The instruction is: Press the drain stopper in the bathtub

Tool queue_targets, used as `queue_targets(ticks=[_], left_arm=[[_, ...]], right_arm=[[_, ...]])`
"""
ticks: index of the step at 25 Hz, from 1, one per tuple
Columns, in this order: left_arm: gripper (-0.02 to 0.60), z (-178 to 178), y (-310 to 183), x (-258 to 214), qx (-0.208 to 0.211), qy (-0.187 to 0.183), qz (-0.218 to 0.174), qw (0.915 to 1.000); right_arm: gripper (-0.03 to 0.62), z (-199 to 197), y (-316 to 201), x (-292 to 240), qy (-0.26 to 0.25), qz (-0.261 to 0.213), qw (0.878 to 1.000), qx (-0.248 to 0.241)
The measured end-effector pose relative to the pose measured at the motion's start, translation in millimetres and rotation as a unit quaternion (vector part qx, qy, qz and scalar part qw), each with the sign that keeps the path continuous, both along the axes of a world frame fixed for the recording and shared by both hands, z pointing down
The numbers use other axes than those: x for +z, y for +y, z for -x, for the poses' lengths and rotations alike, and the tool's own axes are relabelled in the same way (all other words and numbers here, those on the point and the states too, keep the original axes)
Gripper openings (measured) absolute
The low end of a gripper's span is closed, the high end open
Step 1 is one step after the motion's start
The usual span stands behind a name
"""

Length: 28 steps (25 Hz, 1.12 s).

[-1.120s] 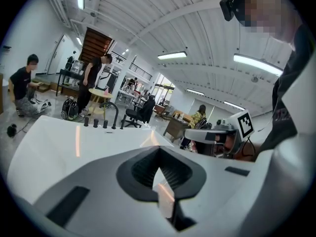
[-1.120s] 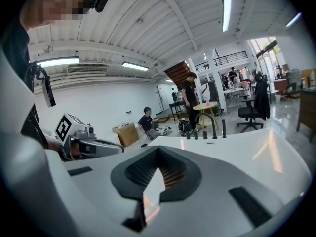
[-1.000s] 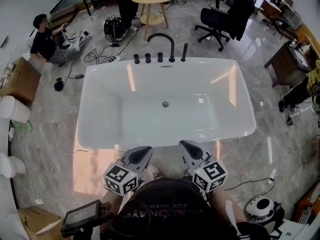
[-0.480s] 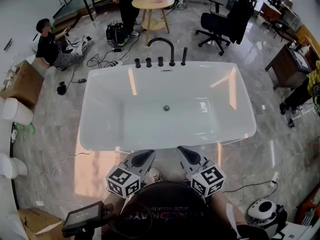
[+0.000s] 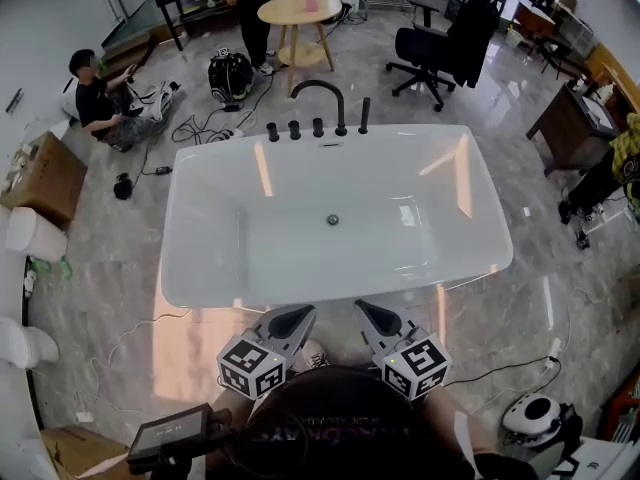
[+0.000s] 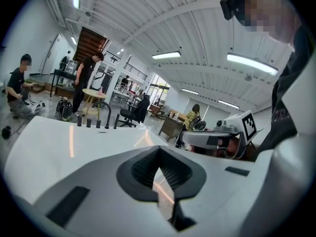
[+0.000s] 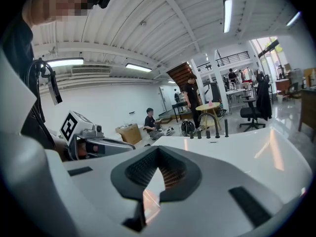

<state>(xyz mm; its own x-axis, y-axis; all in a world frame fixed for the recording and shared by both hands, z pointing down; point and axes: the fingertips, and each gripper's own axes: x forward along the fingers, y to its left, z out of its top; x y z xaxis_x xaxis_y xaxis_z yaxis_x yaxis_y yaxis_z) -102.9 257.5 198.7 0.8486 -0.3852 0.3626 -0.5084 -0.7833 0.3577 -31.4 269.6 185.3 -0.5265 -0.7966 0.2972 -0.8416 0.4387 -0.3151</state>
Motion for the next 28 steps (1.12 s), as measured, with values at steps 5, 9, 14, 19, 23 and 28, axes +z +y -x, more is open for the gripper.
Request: queue_targets(ticks=[5,9,14,19,23,28], left_arm=[[0.003,-1.1,0.1,-1.1,0.001,0.004,-0.002,1.0],[0.003,-3.2,-2.5,-4.6,-0.003,0.012,-0.003,0.9999],[0.003,-2.3,-0.4,-2.6,-0.004,0.015,-0.003,0.9999],[0.003,-0.4,-2.0,-2.5,-0.007,0.015,-0.002,0.9999],[0.003,-1.6,-2.6,-2.6,-0.004,0.011,-0.001,0.9999],[0.003,-1.2,-6.9,-4.0,-0.009,0.012,0.003,0.9999]], right_arm=[[0.015,0.4,0.7,-1.4,0.005,-0.001,1.0,-0.001],[0.015,1.3,-0.4,-4.7,0.014,-0.005,1.0,-0.008],[0.015,2.0,-1.4,-3.9,0.018,-0.006,1.0,-0.009],[0.015,2.2,-2.2,-4.1,0.017,-0.006,1.0,-0.011],[0.015,1.8,-3.3,-3.5,0.019,-0.005,1.0,-0.013],[0.015,2.8,-8.4,-5.3,0.021,-0.006,1.0,-0.018]])
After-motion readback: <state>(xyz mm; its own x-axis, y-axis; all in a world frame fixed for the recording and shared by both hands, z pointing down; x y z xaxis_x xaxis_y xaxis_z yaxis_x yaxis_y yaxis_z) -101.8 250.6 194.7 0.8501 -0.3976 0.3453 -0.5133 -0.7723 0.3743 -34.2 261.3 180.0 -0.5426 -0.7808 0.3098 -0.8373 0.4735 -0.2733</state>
